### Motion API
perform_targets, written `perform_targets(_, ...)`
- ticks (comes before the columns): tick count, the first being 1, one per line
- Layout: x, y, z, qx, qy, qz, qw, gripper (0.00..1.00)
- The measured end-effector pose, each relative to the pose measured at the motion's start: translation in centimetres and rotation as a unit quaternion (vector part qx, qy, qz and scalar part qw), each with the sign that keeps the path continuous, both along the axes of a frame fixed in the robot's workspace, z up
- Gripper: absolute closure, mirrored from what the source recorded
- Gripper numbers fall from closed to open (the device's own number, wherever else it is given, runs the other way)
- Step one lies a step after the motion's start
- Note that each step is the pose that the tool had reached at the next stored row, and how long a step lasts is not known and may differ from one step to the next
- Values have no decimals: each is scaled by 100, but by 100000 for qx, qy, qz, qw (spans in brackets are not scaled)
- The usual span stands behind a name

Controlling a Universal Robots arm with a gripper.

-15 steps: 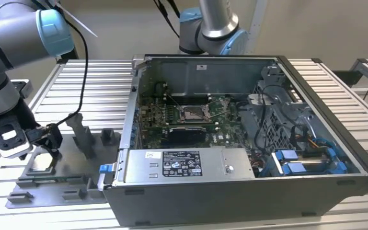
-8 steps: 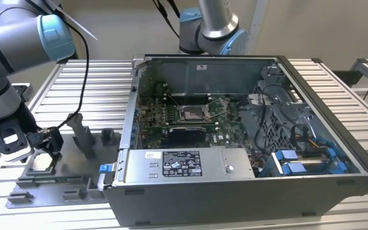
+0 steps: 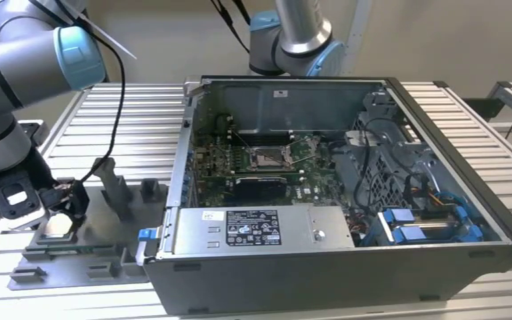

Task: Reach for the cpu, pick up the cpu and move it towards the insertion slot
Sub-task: 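Pick up the cpu and move it towards the insertion slot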

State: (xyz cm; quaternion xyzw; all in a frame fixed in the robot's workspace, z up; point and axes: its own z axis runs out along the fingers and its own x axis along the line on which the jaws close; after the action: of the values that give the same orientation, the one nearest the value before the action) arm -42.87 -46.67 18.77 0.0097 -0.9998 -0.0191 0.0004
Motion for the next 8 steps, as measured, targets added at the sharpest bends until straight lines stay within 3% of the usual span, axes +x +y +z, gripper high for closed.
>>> perform_targets(8,-1,-1,-49,-10,17,2,100000,0)
